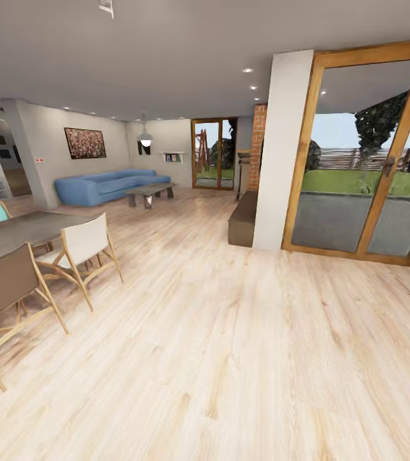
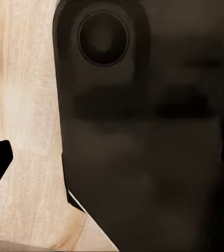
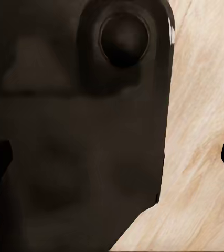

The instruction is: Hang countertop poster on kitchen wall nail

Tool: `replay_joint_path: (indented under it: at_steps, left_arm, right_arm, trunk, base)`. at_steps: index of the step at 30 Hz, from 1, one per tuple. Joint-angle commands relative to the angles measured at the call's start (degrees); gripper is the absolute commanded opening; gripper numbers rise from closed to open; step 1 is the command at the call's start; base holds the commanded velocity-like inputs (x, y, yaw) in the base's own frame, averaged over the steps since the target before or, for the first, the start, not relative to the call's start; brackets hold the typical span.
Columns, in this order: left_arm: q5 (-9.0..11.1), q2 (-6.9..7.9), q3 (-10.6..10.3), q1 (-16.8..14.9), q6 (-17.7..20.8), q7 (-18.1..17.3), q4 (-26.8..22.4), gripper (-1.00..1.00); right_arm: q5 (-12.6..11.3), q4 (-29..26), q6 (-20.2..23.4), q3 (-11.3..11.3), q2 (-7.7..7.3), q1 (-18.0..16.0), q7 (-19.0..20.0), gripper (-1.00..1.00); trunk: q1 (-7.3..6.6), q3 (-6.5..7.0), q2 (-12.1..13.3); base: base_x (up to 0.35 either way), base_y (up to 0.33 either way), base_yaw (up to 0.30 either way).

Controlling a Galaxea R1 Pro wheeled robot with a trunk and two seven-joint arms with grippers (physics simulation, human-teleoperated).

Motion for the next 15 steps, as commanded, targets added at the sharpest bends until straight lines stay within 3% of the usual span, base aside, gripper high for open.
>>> replay_joint_path:
  at_steps: [1, 3, 15]
  left_arm:
    - [0.00, 0.00, 0.00, -0.01, 0.00, 0.00, 0.00, 1.00]
    - [0.17, -0.63, 0.07, 0.17, 0.01, -0.59, -0.44, 1.00]
    - [0.17, -0.63, 0.09, 0.17, 0.02, -0.57, -0.44, 1.00]
  right_arm:
    - [0.00, 0.00, 0.00, 0.00, 0.00, -0.01, 0.00, 1.00]
    - [-0.08, -0.08, 0.65, 0.01, 0.65, -0.36, 0.16, 1.00]
    - [-0.03, -0.08, 1.15, 0.03, 0.70, -0.36, 0.16, 1.00]
  trunk:
    - [0.00, -0.03, -0.01]
    - [0.00, -0.03, -0.01]
    - [0.00, -0.03, -0.01]
  base:
    - [0.000, 0.000, 0.000]
    - [0.000, 0.000, 0.000]
    - [0.000, 0.000, 0.000]
